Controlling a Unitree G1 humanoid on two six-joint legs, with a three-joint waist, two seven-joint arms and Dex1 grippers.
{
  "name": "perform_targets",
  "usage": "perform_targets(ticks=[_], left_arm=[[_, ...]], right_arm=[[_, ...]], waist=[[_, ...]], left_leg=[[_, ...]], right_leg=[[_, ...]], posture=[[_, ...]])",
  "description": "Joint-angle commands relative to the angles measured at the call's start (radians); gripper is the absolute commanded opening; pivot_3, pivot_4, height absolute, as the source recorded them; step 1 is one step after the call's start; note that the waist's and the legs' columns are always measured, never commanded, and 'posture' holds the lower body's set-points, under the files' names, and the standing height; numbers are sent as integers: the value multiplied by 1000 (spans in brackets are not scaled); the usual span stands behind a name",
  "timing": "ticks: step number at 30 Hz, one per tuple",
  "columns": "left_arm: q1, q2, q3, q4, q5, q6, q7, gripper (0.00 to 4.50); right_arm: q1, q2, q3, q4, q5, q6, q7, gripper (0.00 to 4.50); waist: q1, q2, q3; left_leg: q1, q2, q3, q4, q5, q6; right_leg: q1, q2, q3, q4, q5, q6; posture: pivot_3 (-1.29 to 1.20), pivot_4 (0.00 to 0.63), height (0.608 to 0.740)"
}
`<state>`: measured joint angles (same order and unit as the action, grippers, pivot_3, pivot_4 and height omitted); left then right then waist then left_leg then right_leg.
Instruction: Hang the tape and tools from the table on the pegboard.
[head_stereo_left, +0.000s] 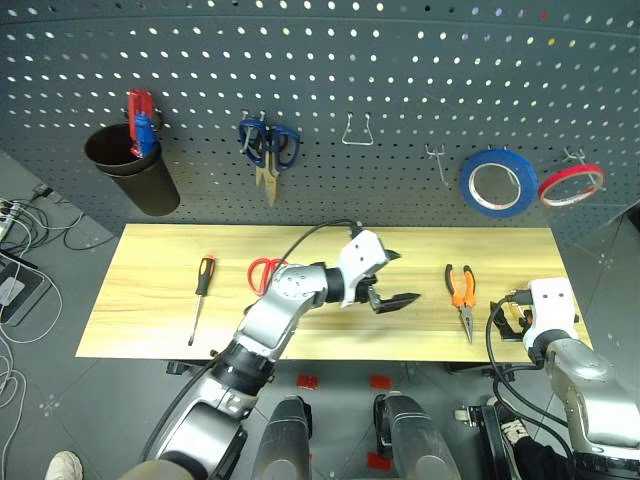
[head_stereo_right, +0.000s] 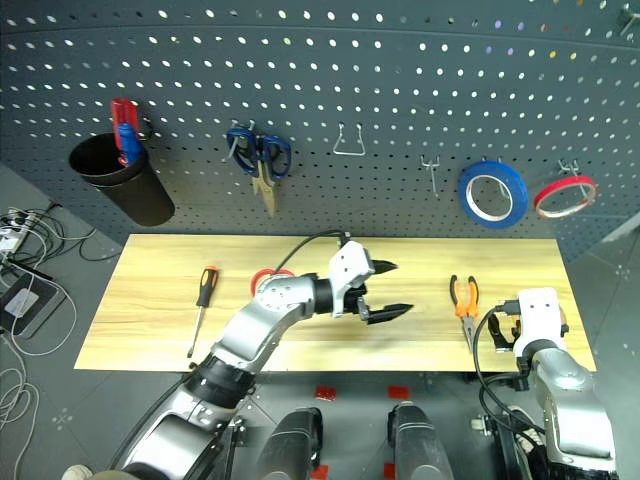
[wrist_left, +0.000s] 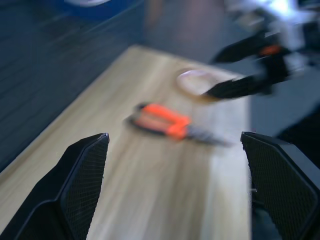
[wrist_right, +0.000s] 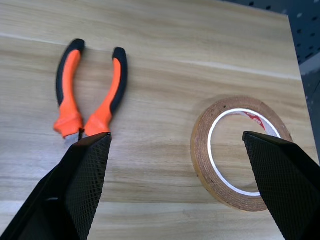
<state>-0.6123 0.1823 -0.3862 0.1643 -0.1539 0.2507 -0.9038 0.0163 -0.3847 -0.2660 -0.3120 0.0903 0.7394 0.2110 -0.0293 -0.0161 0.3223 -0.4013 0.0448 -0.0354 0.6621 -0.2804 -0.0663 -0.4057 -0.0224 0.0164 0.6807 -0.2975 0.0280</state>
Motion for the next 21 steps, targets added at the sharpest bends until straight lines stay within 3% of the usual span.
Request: perform_targets(ticks=[1,12,21], left_arm=[[-84,-62,-33,149,23,-158,-74,4456],[-265,-207,-29,569,108,-484,-147,4456],[-304,-251,8,646,116,-539,-170,4456]], right_arm=[[-47,-26,-36,49,15,-4,9,4500],[-197,-41,-53,259,29,-38,0,4500],[-276,-2,-108,407,70,-36,-50,4500]], waist=[[-4,0,14],[-17,-2,86],[-21,-3,108]], left_leg=[[1,0,0,0,0,1],[-1,0,6,2,-1,2],[-1,1,9,2,-1,2]], right_leg=[[0,0,0,0,0,0],[-2,-1,1,1,1,2],[-4,-2,3,1,1,3]], posture=[[-106,424,740],[-104,488,740],[-88,505,740]])
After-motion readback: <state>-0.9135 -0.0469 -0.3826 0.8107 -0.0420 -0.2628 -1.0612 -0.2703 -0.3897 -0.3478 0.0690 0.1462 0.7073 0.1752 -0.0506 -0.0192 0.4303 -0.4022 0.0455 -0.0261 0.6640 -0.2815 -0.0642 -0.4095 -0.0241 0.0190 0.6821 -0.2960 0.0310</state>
